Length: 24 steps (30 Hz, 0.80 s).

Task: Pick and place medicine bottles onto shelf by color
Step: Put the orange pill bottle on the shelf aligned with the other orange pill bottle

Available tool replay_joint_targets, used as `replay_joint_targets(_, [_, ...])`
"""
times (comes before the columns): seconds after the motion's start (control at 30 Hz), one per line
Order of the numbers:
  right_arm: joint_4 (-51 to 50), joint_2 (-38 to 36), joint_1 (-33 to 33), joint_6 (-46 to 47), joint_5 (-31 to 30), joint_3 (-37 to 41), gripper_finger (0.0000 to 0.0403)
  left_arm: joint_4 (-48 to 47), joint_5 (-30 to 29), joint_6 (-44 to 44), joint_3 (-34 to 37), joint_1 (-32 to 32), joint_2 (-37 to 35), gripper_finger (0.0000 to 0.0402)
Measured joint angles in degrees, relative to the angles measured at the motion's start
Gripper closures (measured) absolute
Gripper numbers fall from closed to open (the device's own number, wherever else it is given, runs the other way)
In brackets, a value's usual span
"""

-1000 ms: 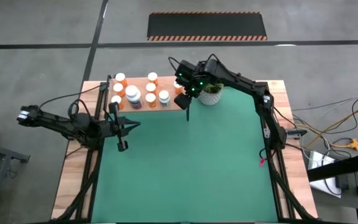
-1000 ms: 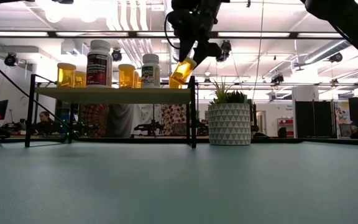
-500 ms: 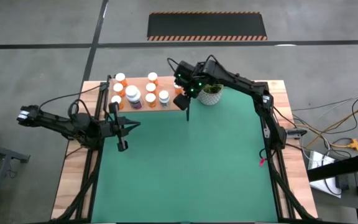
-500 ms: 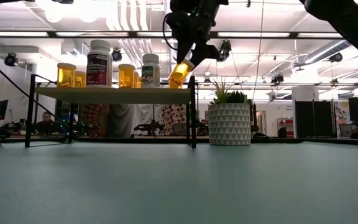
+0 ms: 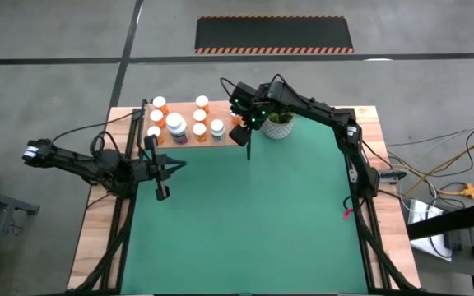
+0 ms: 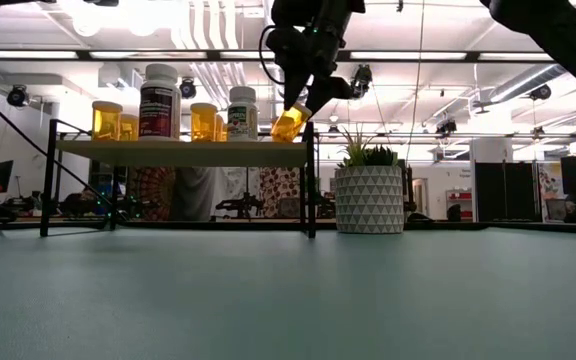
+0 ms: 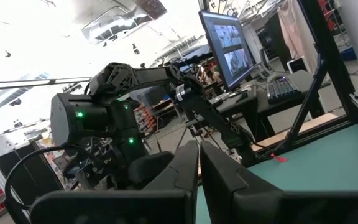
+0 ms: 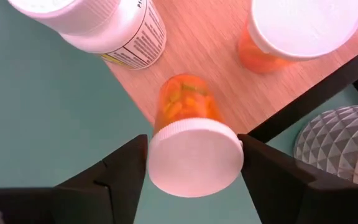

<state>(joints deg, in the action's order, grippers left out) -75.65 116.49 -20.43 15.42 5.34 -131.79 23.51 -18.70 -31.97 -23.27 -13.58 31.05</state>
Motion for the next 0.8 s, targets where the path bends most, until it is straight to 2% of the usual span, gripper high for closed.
replay_joint_targets(0.43, [0.2,0.0,0.0,0.0,0.0,0.0,0.0115,0.0,0.0,0.0,0.0,0.0,-0.1,0.0402])
replay_joint_targets(0.63, [0.2,0.0,0.0,0.0,0.0,0.0,0.0116,0.0,0.0,0.0,0.0,0.0,-0.1,0.0402])
replay_joint_targets(0.8, [0.2,0.0,0.0,0.0,0.0,0.0,0.0132,0.0,0.0,0.0,0.0,0.0,-0.1,0.0402])
